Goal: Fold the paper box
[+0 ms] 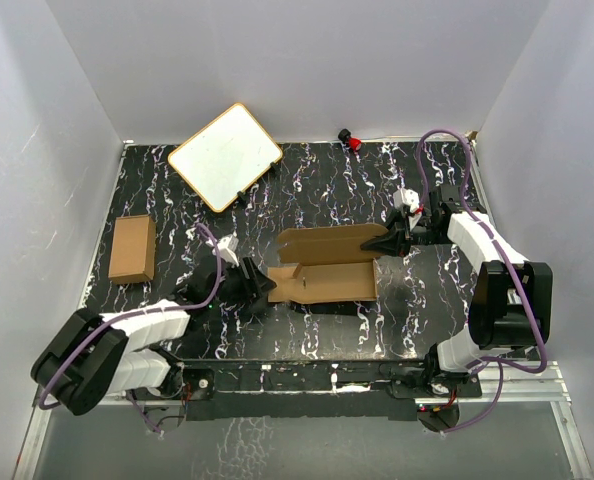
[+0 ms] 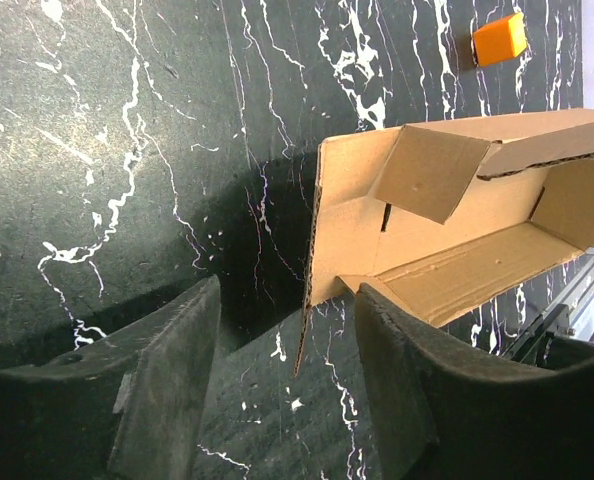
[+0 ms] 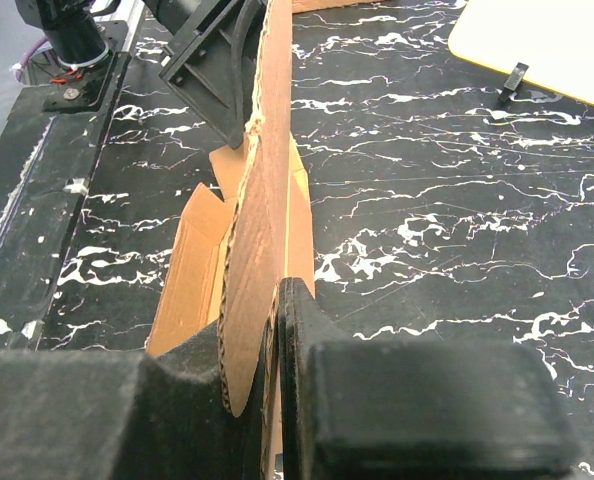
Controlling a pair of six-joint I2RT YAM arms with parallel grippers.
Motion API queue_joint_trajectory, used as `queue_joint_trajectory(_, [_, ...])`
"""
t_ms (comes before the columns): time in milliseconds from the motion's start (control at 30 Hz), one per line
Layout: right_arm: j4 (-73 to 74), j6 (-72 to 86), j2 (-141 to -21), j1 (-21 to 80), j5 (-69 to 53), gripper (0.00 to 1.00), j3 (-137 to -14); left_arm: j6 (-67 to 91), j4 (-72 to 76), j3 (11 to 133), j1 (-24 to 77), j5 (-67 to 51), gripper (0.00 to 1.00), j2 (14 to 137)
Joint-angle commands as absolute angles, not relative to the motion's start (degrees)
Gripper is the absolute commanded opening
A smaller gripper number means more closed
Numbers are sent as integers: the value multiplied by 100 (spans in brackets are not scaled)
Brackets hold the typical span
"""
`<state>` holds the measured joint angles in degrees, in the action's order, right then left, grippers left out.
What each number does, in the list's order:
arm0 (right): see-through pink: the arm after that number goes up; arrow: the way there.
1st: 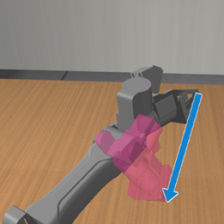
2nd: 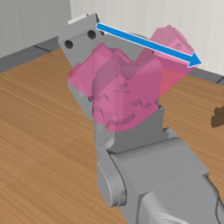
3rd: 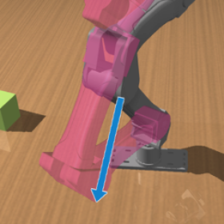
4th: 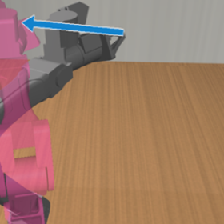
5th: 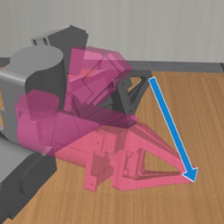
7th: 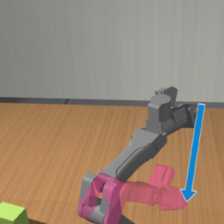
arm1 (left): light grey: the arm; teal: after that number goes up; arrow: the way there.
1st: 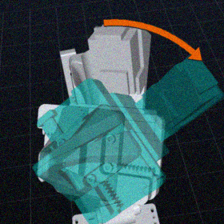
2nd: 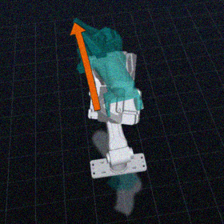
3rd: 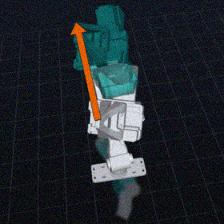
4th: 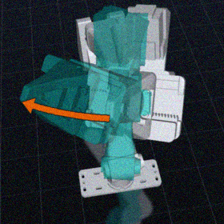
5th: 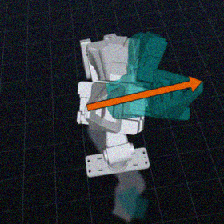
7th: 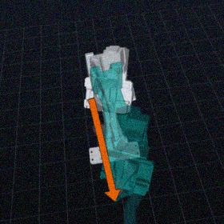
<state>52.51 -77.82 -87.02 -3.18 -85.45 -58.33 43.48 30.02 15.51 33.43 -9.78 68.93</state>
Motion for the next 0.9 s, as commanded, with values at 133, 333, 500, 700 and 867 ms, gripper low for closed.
queue_joint_trajectory(133, [5045, -8209, -8543, -359, -9734, 10, -5825, 4480, 3468, 1756, 3446, -976, 43, 7108])
queue_joint_trajectory(333, [5045, -8225, -8560, -369, -9729, 10, -5810, 4610, 3560, 1783, 3459, -1086, 25, 7233])
queue_joint_trajectory(500, [5045, -8235, -8558, -363, -9721, 10, -5801, 4662, 3605, 1817, 3463, -1162, 8, 7186])
queue_joint_trajectory(700, [5062, -8282, -8561, -368, -9723, 10, -5773, 4812, 3720, 1843, 3464, -1313, 0, 7110])
queue_joint_trajectory(867, [5056, -8339, -8543, -368, -9735, 10, -5714, 4942, 3872, 1861, 3463, -1437, 0, 7103])
